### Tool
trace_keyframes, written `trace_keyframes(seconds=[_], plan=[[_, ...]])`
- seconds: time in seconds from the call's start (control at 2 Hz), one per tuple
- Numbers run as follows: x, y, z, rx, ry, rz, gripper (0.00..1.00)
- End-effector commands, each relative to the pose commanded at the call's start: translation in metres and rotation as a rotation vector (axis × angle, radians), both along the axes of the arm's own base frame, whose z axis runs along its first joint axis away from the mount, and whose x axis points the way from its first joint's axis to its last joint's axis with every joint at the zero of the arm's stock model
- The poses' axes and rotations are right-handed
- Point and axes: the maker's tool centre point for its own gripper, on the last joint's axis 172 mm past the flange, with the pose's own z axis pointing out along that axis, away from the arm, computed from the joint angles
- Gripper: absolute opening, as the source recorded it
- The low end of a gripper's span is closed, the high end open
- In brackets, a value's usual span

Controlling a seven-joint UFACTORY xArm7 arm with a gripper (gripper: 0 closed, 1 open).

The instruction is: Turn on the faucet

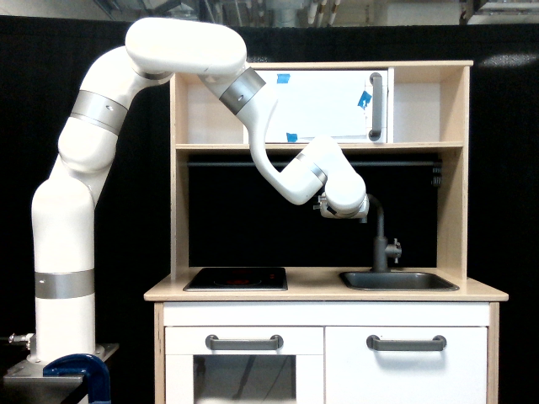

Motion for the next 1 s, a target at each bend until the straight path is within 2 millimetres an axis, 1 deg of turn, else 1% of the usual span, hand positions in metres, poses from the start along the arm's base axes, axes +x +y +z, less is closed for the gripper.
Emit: trace_keyframes(seconds=[1.0], plan=[[0.035, -0.018, 0.005, 0.000, 0.000, 0.000, 1.00]])
